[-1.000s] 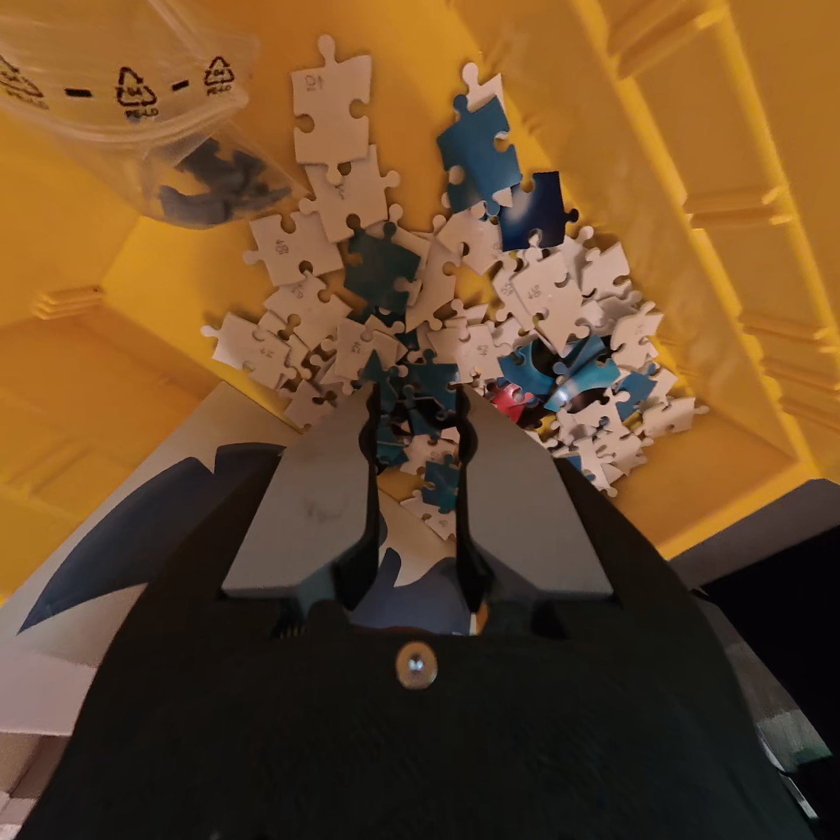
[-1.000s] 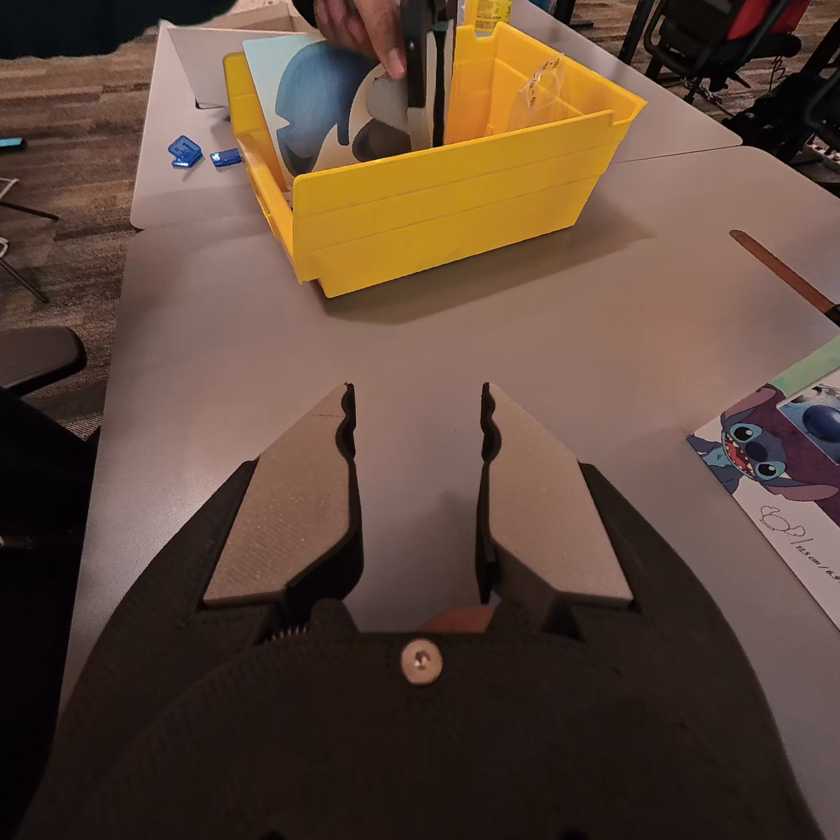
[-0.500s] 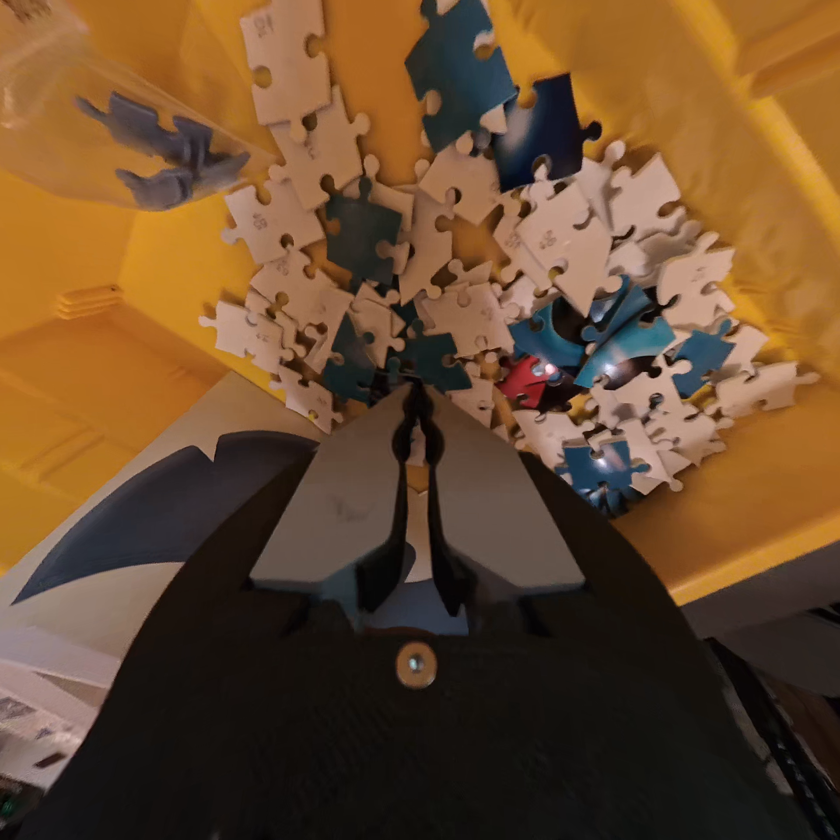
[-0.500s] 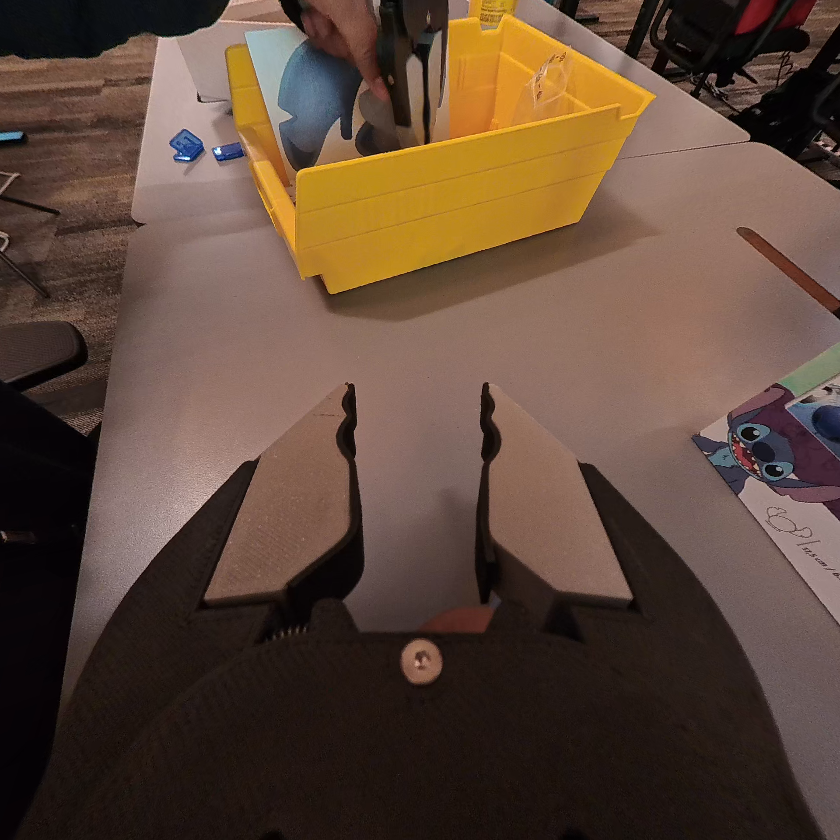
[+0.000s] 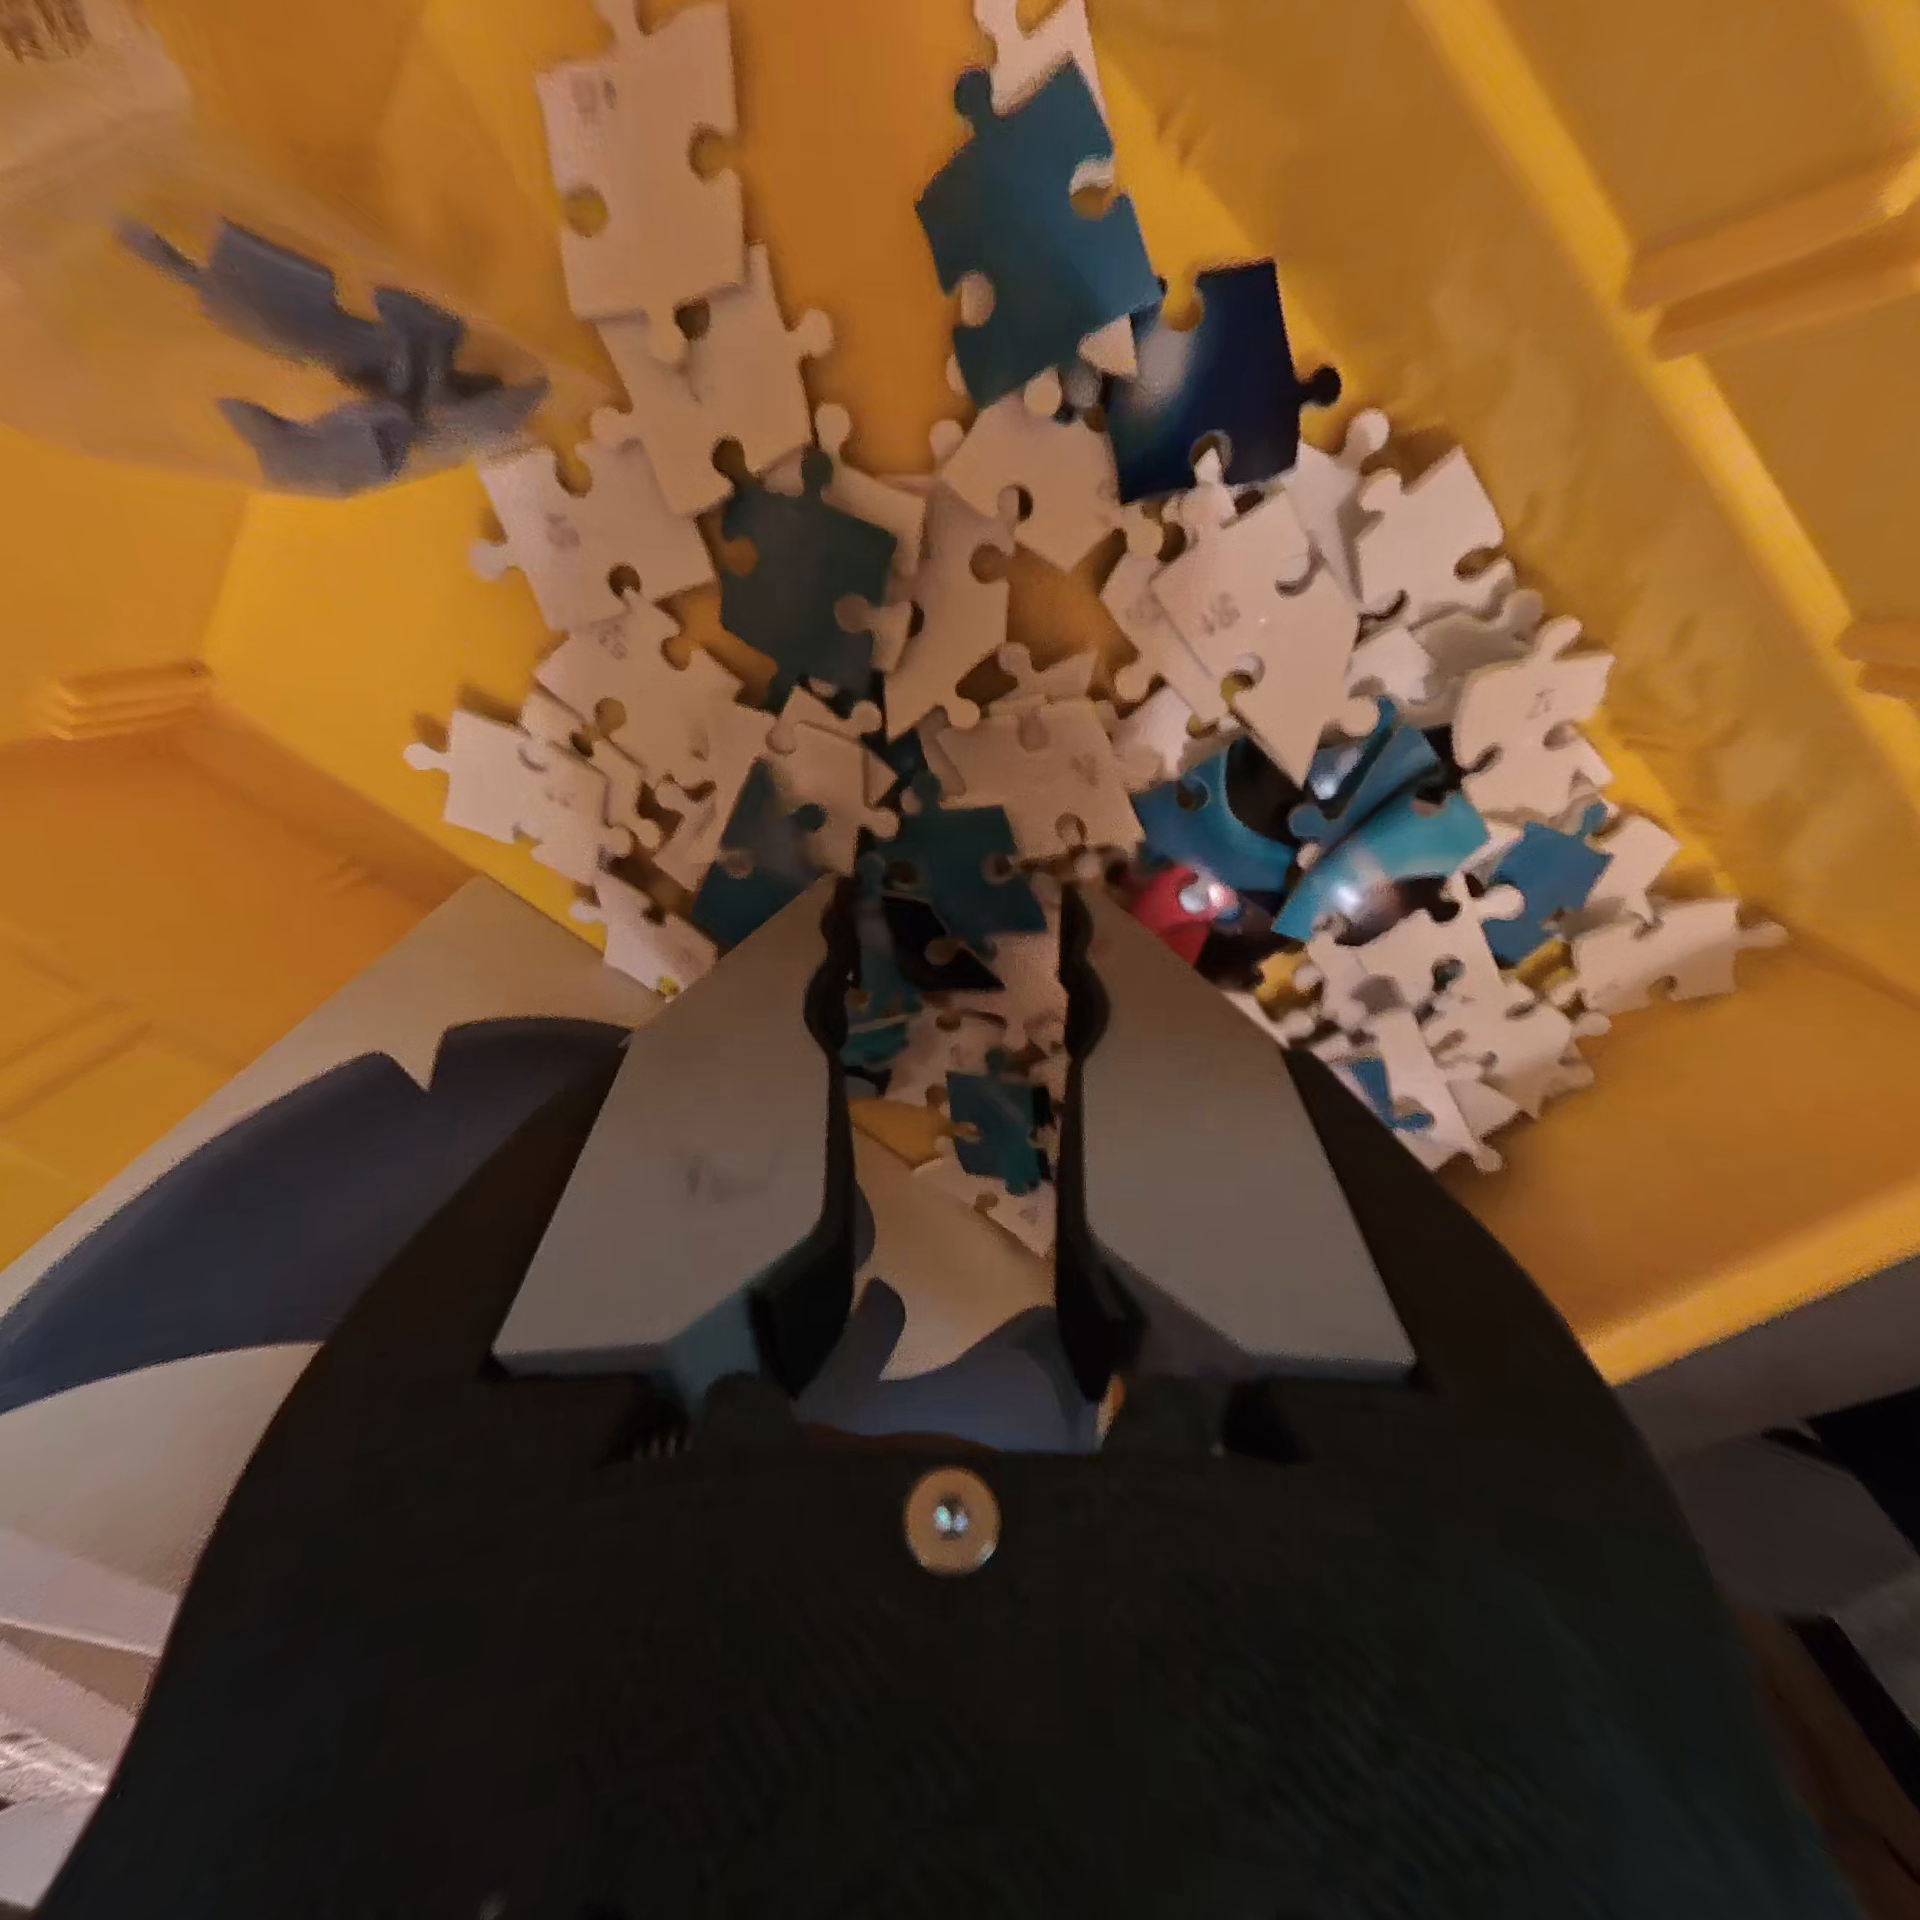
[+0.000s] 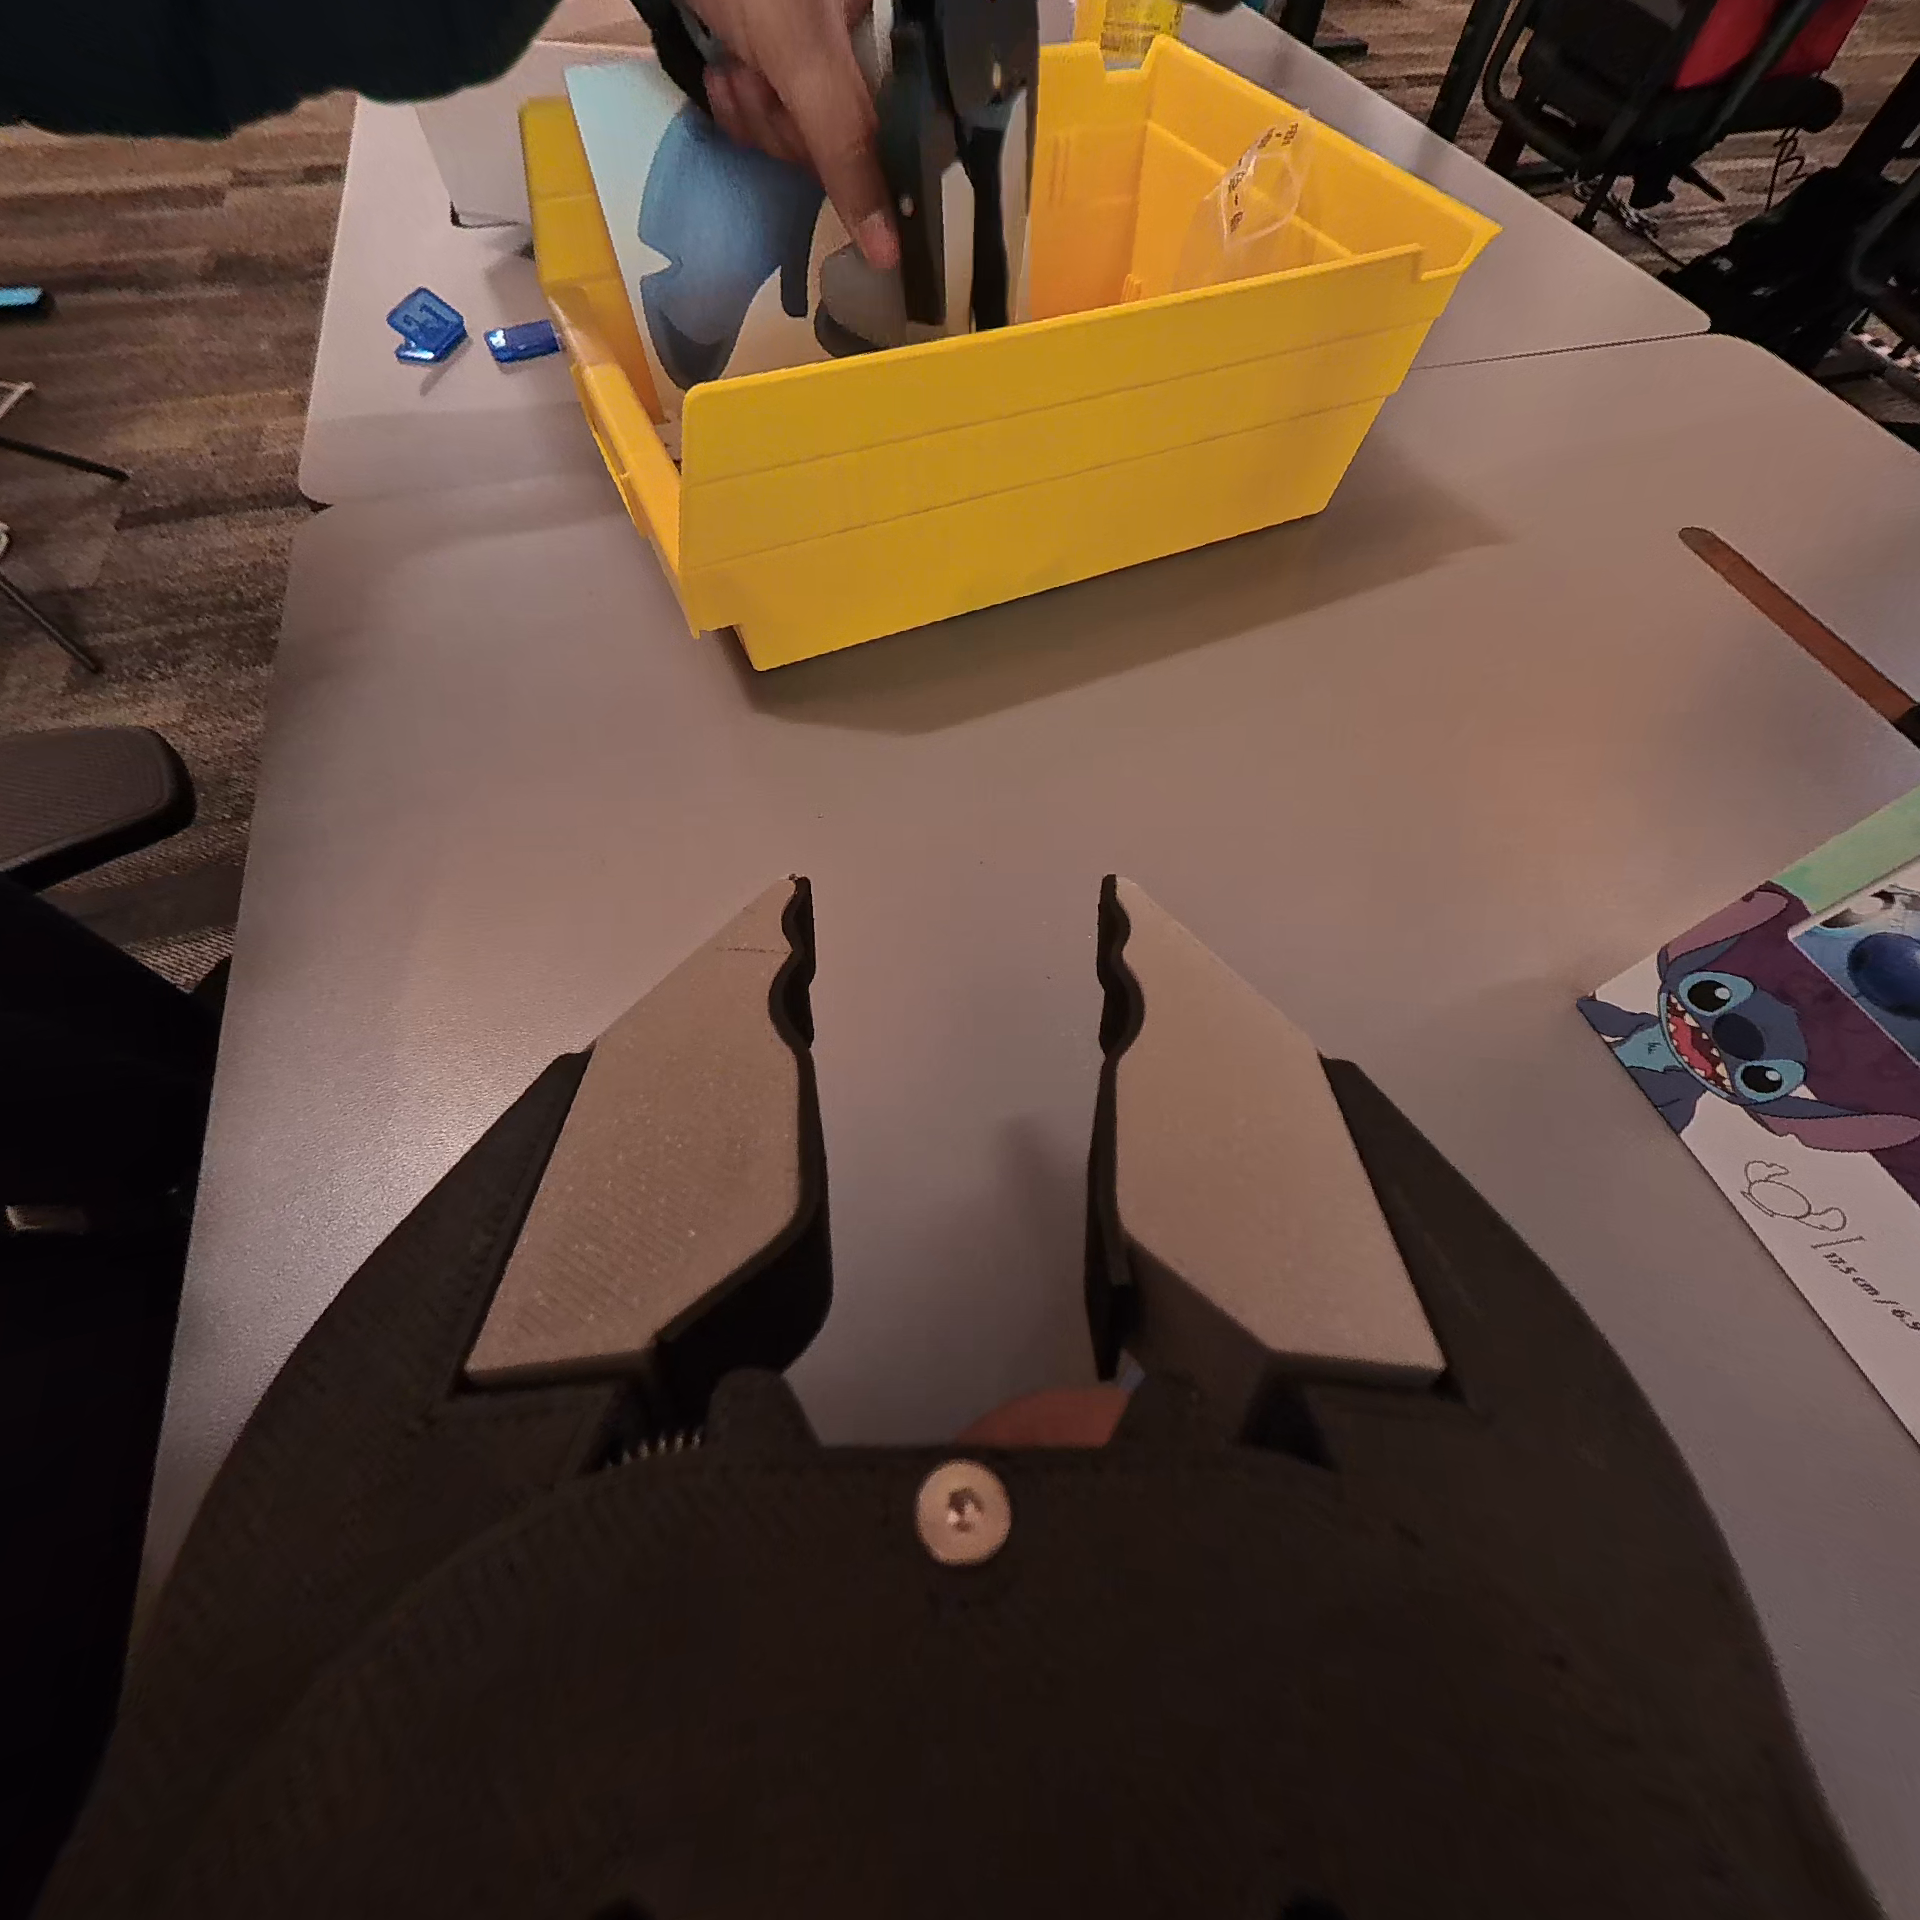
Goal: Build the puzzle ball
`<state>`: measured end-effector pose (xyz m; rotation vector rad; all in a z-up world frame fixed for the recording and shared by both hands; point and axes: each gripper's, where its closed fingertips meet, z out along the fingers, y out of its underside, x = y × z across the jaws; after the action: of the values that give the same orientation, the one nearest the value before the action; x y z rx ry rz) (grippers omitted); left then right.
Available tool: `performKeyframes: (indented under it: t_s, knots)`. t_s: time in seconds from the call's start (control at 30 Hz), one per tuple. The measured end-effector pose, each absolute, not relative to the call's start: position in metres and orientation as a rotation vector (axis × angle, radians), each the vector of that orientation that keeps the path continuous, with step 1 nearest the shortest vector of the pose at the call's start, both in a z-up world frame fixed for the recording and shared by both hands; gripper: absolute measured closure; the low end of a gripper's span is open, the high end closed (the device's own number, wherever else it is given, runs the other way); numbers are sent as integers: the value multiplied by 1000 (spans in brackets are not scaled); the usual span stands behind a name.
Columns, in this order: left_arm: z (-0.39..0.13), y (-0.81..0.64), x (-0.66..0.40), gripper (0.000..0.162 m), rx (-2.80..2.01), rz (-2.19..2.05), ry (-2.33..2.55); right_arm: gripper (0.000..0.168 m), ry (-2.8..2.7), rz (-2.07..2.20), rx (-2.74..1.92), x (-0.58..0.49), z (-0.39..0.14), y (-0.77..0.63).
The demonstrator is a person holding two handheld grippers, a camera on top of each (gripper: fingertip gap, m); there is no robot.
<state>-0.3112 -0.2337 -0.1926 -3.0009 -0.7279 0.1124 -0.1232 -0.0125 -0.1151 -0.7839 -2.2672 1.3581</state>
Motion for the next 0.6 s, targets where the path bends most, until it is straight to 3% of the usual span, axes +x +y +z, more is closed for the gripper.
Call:
performKeyframes:
  t_s: [0.13,0.33,0.47,0.6]
  knots:
    - [-198,-236,-315,135,-3059,244,-688,117,-2260,1357,-786,-123,-114,-11]
    - [-193,-237,-313,137,-3057,225,-663,117,-2261,1354,-782,-122,-114,-11]
    - [-170,-221,-304,137,-2867,-56,-703,117,-2258,1355,-779,-122,-113,-10]
    - [-119,-180,-258,137,-2478,-645,-607,117,-2259,1360,-782,-122,-113,-11]
